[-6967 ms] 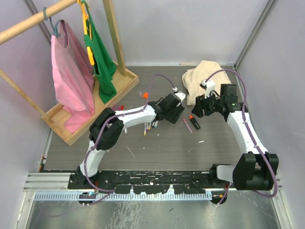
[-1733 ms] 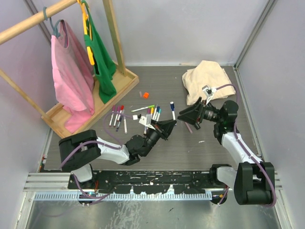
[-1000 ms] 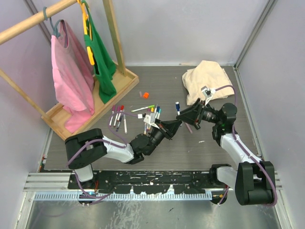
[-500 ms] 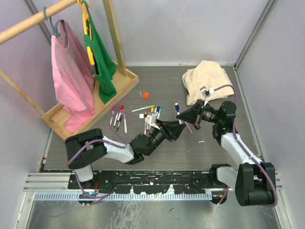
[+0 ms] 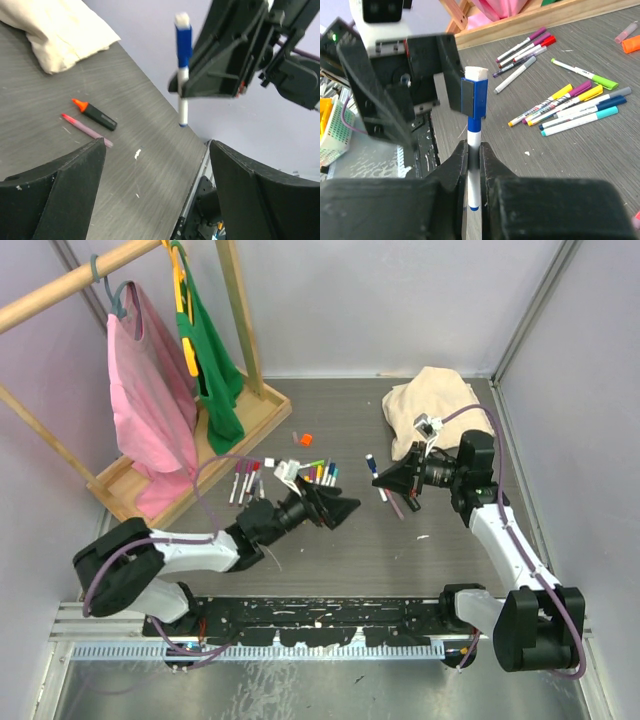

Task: Open the pen caps
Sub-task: Pick up the pen from the center of the board, then open the pen cap from the pen.

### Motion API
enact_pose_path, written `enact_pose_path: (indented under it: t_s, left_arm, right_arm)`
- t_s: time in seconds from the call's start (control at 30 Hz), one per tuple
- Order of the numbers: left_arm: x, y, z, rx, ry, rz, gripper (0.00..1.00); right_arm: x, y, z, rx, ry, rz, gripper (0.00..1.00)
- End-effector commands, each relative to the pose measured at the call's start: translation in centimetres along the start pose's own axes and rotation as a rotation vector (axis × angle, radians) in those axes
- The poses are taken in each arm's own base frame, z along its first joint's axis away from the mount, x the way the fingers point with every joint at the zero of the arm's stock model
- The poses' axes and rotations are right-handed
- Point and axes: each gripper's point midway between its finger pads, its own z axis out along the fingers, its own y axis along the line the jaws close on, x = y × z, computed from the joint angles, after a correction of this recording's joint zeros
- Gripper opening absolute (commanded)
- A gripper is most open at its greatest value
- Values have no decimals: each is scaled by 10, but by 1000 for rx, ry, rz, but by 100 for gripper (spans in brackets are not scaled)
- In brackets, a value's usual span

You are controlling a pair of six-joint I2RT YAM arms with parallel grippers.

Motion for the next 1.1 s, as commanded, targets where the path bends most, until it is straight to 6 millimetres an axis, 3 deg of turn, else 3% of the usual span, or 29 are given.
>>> enact_pose_path:
  t_s: [0.0,0.13,0.3,0.53,0.73,1.07]
  left_arm:
    - [-12,-4,-4,42,143,-46,87]
    - [-38,-6,-7,94,129,-88,96]
    - [-59,-10,-4,174,128,-179,98]
    - [-76,11,6,207,44,-322,98]
    - [-71,27,13,150,64,-372,98]
    - [-64,32,10,-63,141,-184,98]
  right_arm:
    - [-2,-1,-1,11,43,-49,2]
    - [-1,-4,-2,33,62,-55,2]
    - [1,-5,-2,36,70,-51,2]
    - [2,-6,-3,44,80,-57,2]
    - [3,-8,-3,44,84,-50,2]
    - [4,-10,-3,46,90,-41,2]
